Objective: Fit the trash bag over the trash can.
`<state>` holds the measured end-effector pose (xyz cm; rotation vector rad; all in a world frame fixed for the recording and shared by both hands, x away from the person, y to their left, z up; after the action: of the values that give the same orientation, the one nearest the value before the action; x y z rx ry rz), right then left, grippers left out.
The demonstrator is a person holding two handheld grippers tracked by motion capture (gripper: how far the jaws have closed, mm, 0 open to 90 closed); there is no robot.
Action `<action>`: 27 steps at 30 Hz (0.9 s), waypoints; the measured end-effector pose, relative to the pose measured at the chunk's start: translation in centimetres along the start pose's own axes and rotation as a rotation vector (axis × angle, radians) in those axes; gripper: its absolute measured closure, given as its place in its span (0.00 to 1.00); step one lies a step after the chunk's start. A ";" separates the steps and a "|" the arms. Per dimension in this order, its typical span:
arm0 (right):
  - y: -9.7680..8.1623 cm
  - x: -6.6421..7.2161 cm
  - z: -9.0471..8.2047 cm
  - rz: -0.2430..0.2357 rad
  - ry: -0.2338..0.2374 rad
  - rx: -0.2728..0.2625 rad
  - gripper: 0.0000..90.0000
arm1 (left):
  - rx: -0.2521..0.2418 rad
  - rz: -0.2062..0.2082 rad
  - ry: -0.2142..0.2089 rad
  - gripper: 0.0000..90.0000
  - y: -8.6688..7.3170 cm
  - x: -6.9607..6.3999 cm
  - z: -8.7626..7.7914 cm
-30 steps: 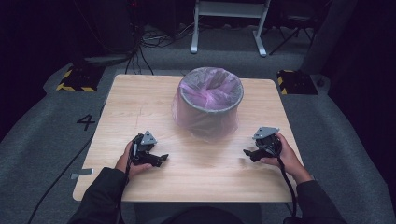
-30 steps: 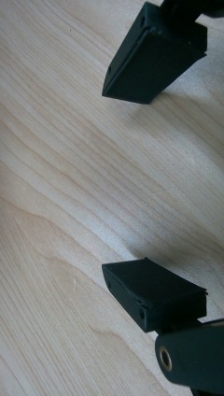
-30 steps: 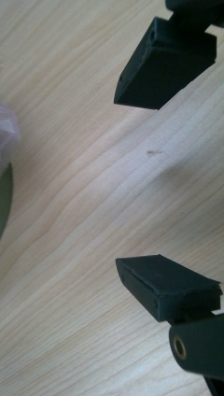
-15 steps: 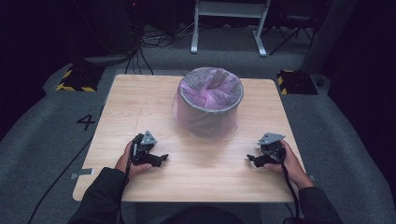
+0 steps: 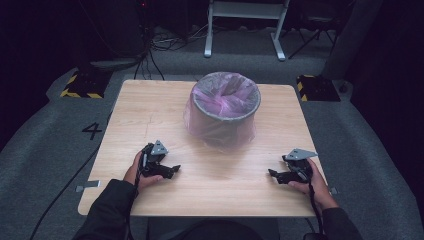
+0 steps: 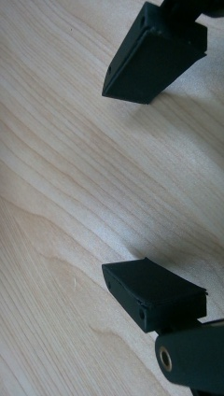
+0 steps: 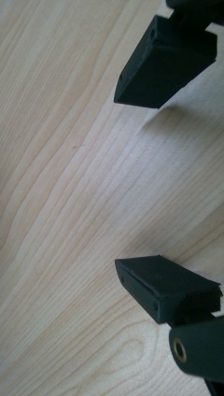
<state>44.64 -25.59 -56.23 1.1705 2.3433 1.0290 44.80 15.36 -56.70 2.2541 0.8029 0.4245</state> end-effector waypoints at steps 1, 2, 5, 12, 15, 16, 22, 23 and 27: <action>-0.2 -0.1 -0.1 0.021 0.003 -0.010 0.17 | 0.000 0.000 0.000 0.15 0.0 0.0 0.0; -0.4 -0.3 -0.2 0.039 0.005 -0.013 0.17 | 0.000 0.002 0.002 0.15 0.0 0.0 0.0; -0.8 -0.6 -0.6 0.060 -0.004 -0.011 0.17 | 0.000 0.002 0.002 0.15 0.0 0.0 0.0; -1.1 -0.9 -0.9 0.073 -0.016 -0.011 0.17 | 0.001 0.003 0.003 0.15 0.0 0.1 0.0; -1.1 -0.9 -0.8 0.073 -0.017 -0.010 0.17 | 0.001 0.004 0.003 0.15 0.0 0.1 0.0; -1.1 -0.9 -0.8 0.073 -0.016 -0.011 0.17 | 0.001 0.004 0.003 0.15 0.0 0.1 0.0; -1.1 -0.9 -0.8 0.072 -0.017 -0.011 0.17 | 0.001 0.004 0.003 0.15 0.0 0.1 0.0; -1.1 -0.9 -0.8 0.072 -0.017 -0.011 0.16 | 0.001 0.004 0.003 0.15 0.0 0.1 0.0; -1.1 -0.9 -0.8 0.073 -0.017 -0.010 0.16 | 0.001 0.004 0.003 0.15 0.0 0.1 0.0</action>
<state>44.12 -27.12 -56.46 1.2640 2.2951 1.0500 44.87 15.38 -56.69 2.2571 0.8006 0.4292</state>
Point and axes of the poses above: each handheld gripper's, and its own axes: z roughly forward along the jaws, y roughly out of its top, x roughly to its left, the point moved 9 cm from there along z, roughly forward along the jaws, and after that the axes turned 6 degrees about z, right-handed, at the moved point
